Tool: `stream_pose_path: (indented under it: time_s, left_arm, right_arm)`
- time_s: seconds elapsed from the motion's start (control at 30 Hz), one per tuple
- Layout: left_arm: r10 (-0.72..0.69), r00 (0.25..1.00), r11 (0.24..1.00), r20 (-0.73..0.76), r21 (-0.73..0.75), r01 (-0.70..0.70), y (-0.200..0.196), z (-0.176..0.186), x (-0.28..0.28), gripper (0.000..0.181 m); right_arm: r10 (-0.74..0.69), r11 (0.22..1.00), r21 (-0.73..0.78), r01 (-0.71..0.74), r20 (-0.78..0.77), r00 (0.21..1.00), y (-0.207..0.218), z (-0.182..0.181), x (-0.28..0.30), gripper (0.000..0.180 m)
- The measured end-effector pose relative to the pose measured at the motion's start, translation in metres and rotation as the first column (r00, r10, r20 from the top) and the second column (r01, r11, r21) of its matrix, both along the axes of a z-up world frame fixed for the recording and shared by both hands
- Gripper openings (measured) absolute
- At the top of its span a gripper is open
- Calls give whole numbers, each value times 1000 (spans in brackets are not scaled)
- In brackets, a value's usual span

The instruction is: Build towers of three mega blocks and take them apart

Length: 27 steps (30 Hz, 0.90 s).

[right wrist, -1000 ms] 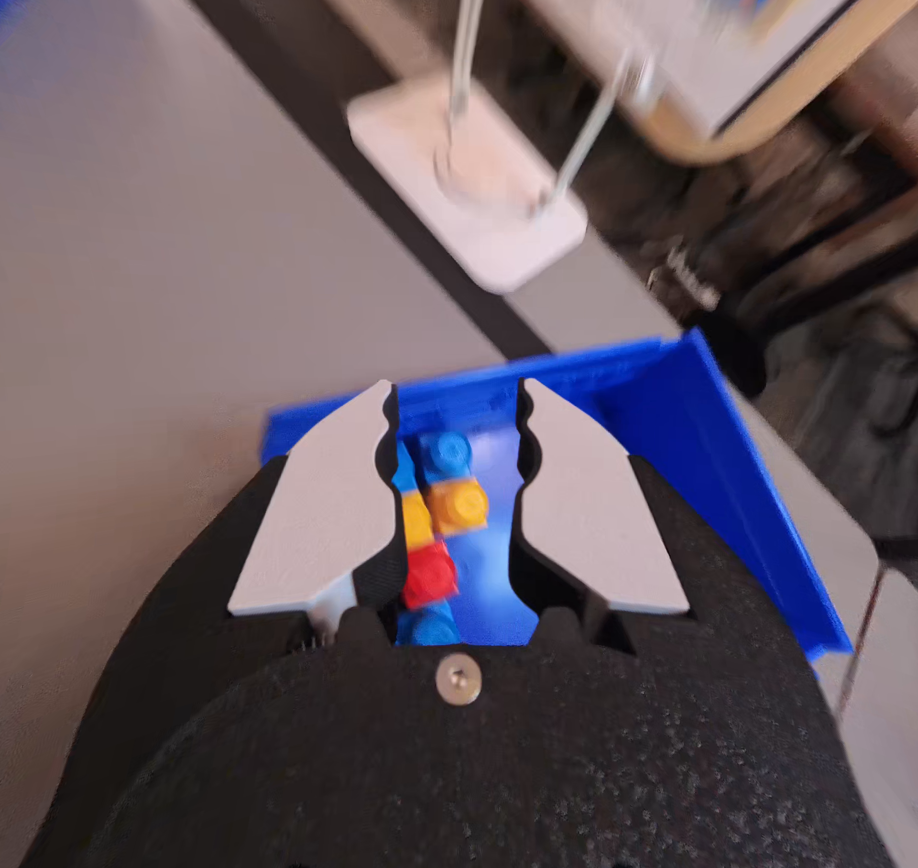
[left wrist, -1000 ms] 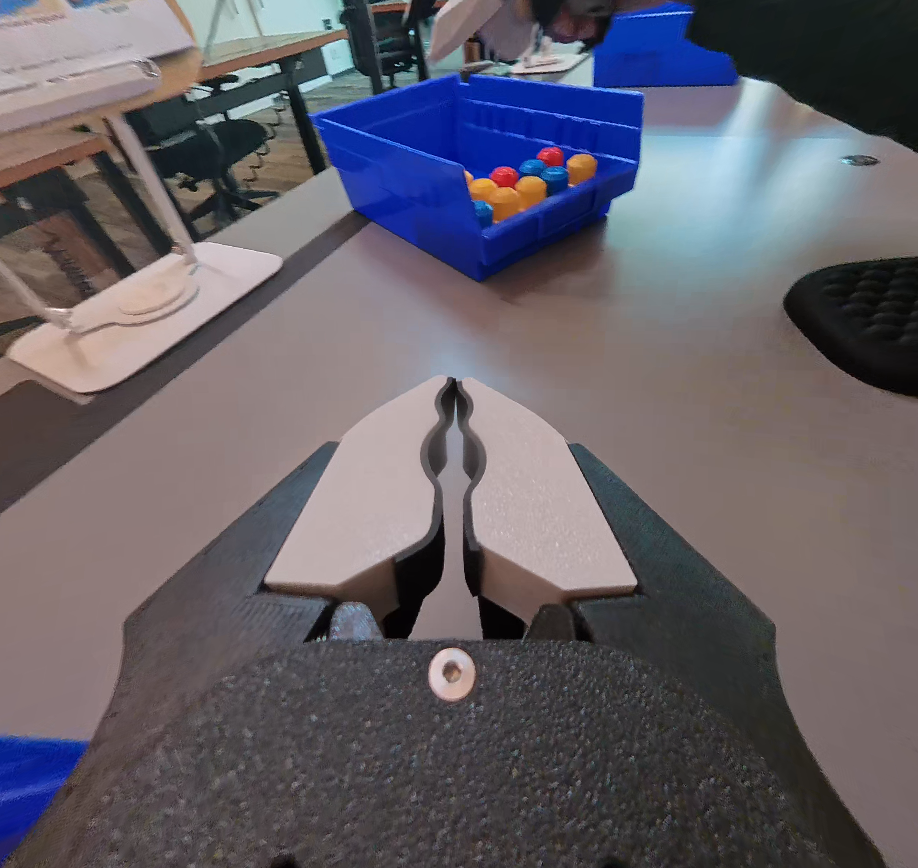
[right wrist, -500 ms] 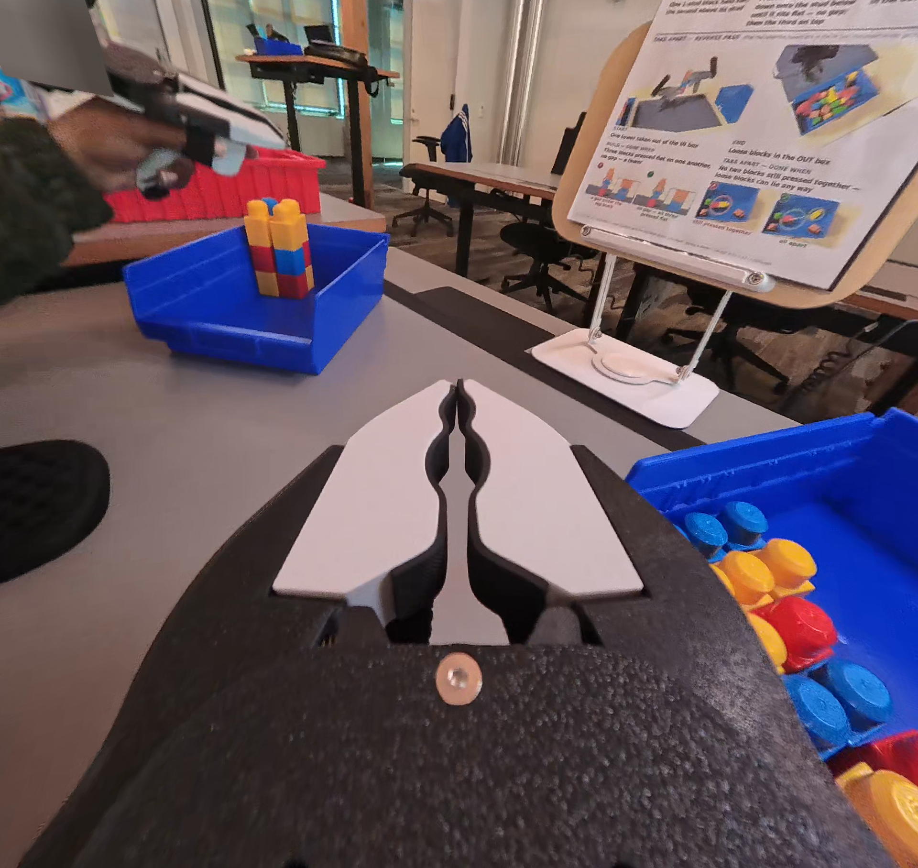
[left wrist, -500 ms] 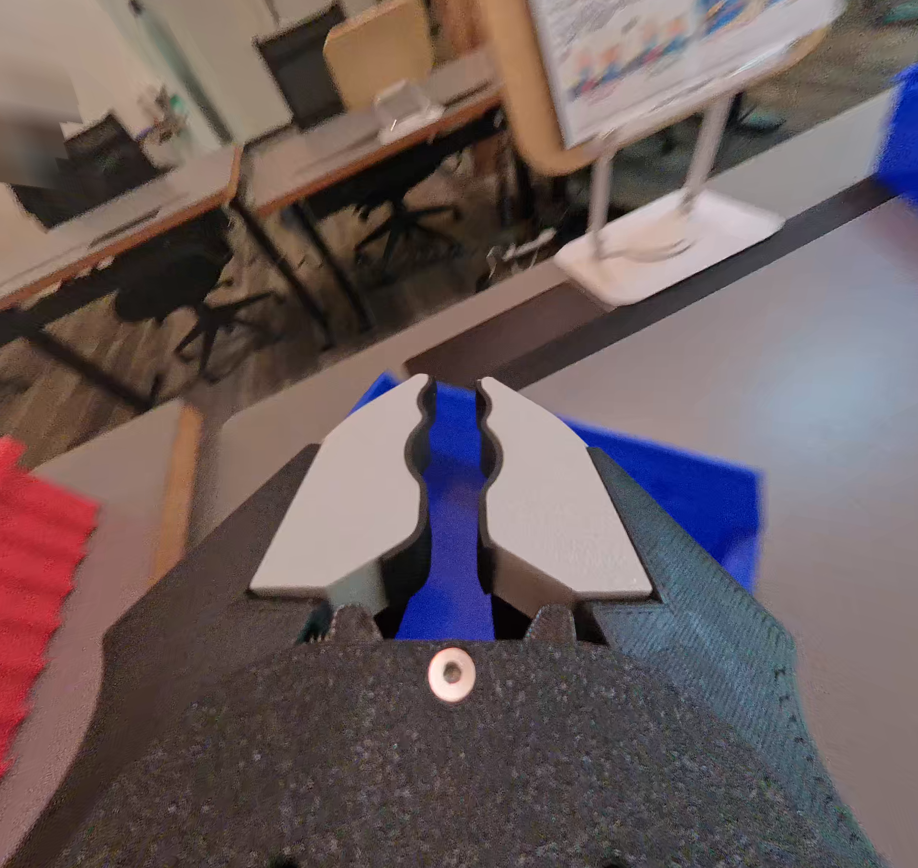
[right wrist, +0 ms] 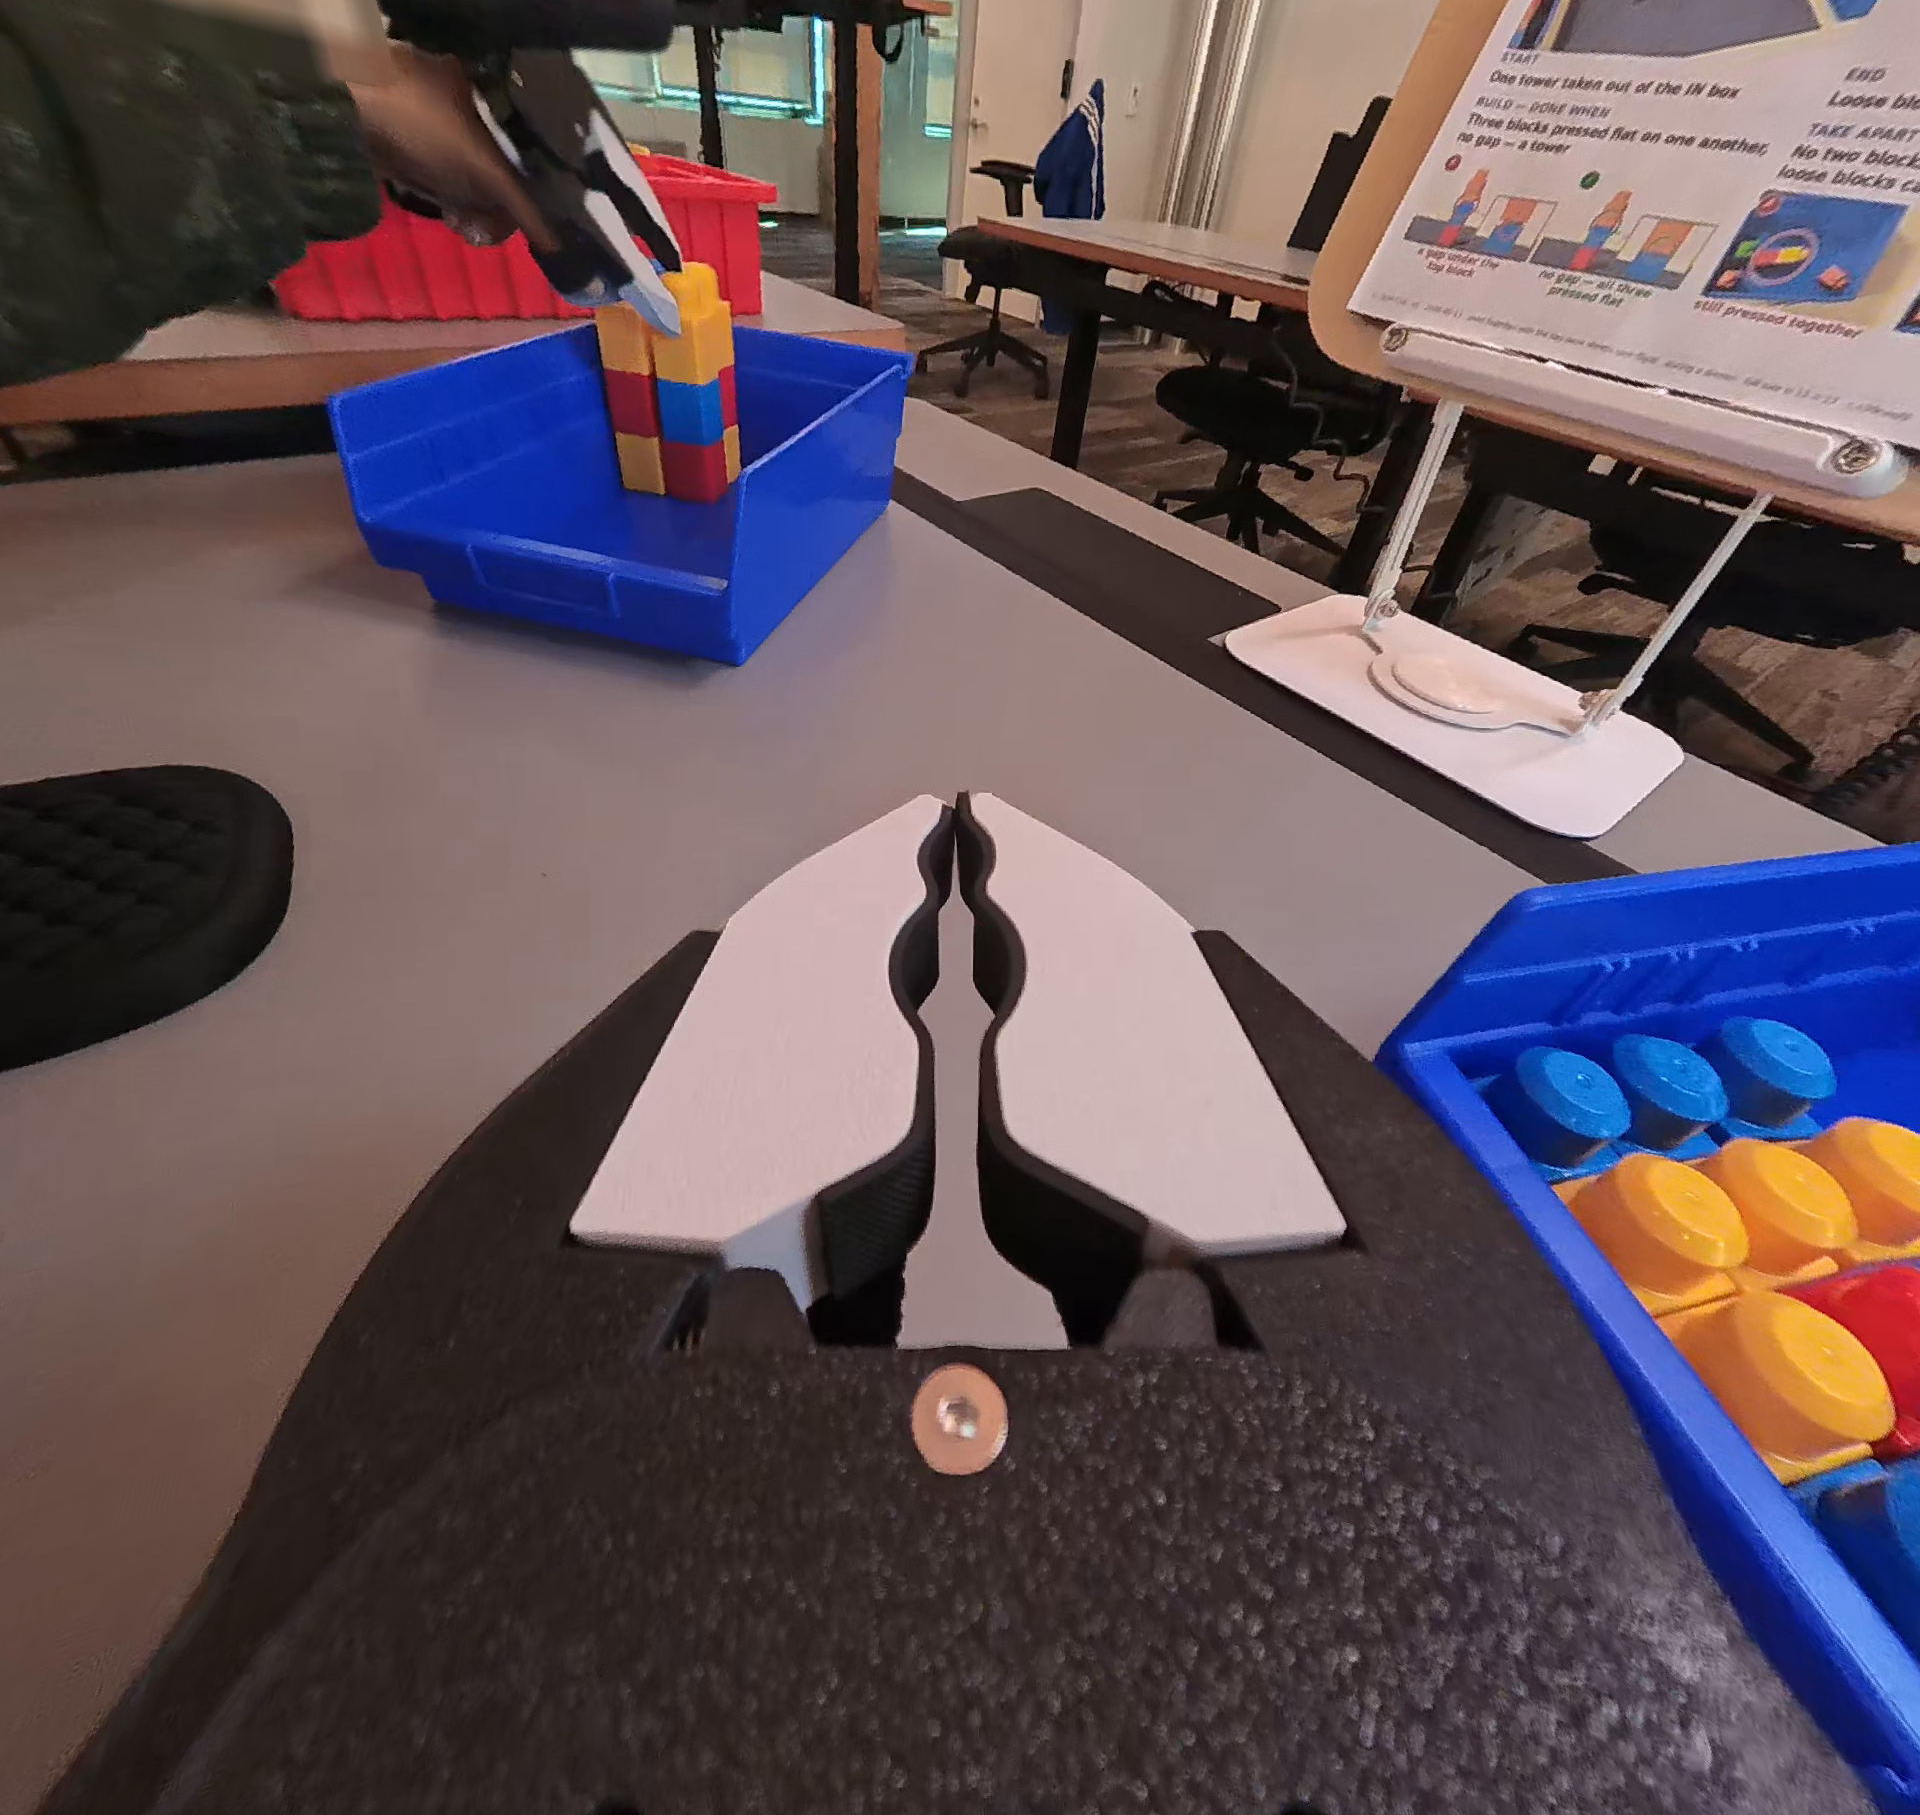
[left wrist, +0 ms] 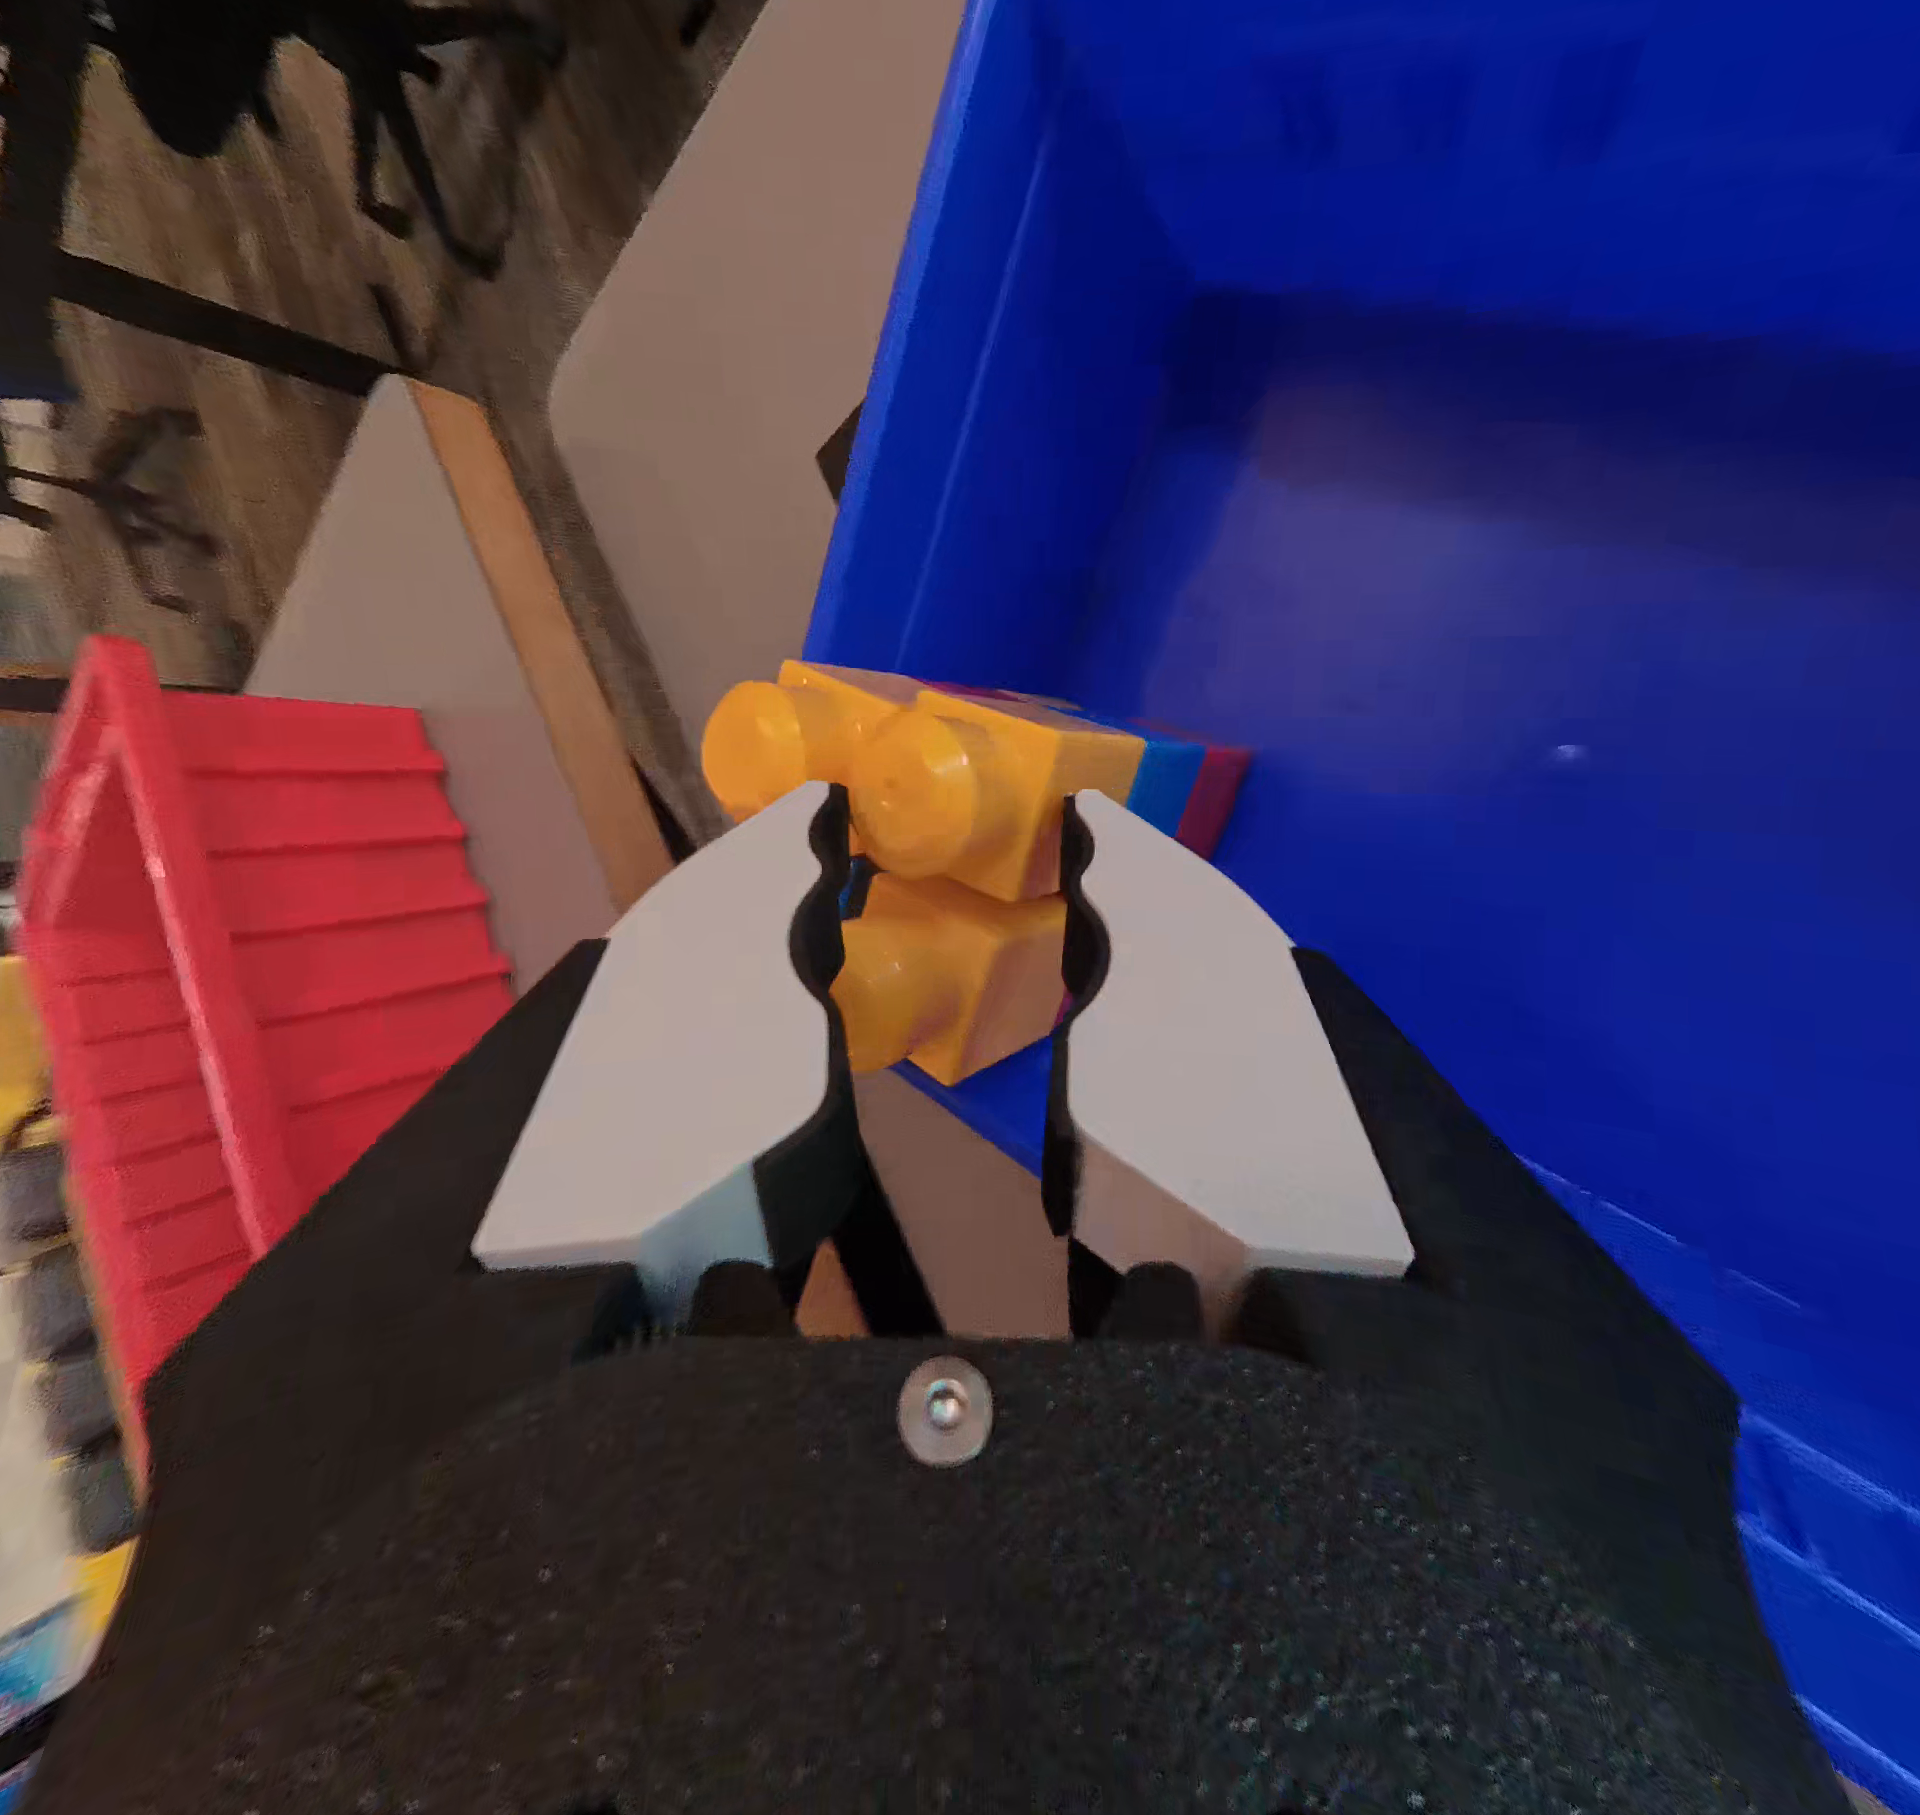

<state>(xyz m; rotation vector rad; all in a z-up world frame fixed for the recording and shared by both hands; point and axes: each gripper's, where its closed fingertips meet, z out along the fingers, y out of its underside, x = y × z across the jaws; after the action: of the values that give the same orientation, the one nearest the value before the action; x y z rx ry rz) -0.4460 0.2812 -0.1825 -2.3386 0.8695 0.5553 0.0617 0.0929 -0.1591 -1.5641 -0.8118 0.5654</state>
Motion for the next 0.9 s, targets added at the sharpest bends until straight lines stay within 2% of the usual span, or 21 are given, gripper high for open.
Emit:
stream_pose_path:
  time_s: [0.13, 0.27, 0.4, 0.57, 0.63, 0.73, 0.9]
  left_arm:
    - [-73, 991, 997, -115, 17, 75, 1, 1, 11, 39]
    - [-104, 981, 992, -166, 48, 113, -3, 10, 19, 38]
    - [-154, 979, 975, -130, 139, 172, -15, 46, 43, 34]
    - [-348, 937, 904, -19, 257, 341, -52, 101, 126, 33]
    - [-459, 888, 854, 30, 291, 432, -74, 115, 173, 33]
    - [-639, 761, 747, 115, 328, 578, -118, 128, 250, 33]
    - [-832, 525, 554, 179, 315, 771, -191, 110, 358, 33]
  right_arm:
    - [20, 1000, -16, -20, -5, 1000, -1, -3, -3, 0]
    - [37, 999, -26, -37, 8, 999, -4, -8, -6, 0]
    - [55, 998, -9, -55, 16, 998, -8, -5, -10, 0]
    - [107, 994, -10, -106, 40, 993, -13, -2, -28, 10]
    - [124, 992, -8, -124, 72, 990, -14, 4, -42, 23]
    - [140, 988, 42, -148, 145, 979, -14, 19, -65, 42]
    - [183, 975, 93, -201, 170, 968, -16, 35, -102, 58]
